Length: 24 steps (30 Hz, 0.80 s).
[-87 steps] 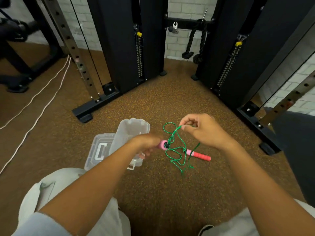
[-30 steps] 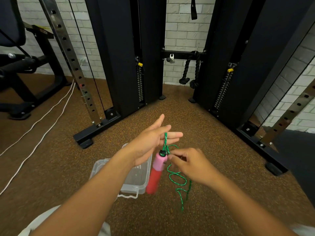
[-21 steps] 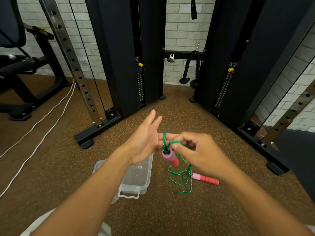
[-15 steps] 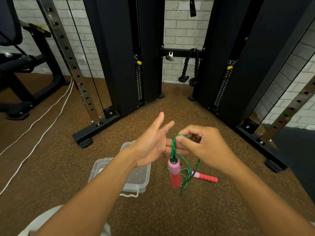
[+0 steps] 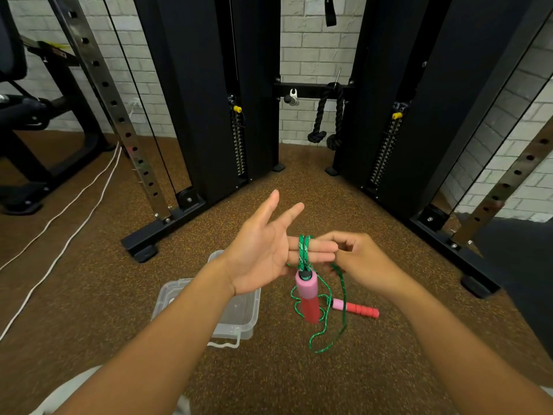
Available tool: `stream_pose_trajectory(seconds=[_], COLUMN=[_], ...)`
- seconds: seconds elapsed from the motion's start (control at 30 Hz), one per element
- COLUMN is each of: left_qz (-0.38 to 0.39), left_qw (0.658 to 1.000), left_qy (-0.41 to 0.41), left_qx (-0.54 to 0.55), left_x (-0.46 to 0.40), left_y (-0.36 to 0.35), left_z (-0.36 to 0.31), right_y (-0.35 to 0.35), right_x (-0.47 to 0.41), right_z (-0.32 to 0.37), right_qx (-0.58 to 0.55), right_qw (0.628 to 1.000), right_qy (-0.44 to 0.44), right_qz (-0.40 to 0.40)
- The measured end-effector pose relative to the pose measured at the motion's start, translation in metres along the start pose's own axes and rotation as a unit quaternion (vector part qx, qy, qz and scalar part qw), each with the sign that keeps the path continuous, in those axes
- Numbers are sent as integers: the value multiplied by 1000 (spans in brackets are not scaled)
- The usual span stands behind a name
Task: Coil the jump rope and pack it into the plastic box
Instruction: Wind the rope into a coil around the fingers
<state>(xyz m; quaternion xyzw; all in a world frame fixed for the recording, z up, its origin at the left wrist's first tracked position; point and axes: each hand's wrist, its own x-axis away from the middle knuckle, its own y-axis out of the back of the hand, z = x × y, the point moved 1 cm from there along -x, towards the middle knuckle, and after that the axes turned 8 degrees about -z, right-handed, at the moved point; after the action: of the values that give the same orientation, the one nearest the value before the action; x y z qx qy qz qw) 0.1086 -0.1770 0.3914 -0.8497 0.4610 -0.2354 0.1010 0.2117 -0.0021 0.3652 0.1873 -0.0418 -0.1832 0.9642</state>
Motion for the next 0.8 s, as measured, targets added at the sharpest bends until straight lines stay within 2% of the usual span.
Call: stream_pose_trajectory(seconds=[0.1,0.27,0.53,0.7,0.8], left_qz=[-6,-43,-46,-94,-108], left_qw=[1000,999,997,993,992], left_qy=[-14,-30,-44,-68,-63], left_qx=[3,-4,-31,-9,-26], left_x=[-3,-7,-8,-12,-12], left_y=[3,9,8,12,12], left_z=[-2,-2,-2,1,1], right_y=[-13,-32,-33,-36,-32], right_x=[4,10,11,12,15], right_z=[-2,-8,-4,5,18], right_qx=[43,133,260,277,247], right_qw=[999,990,962,954,959], right_qy=[7,28,79,114,139], right_qz=[-4,47,20,33,29])
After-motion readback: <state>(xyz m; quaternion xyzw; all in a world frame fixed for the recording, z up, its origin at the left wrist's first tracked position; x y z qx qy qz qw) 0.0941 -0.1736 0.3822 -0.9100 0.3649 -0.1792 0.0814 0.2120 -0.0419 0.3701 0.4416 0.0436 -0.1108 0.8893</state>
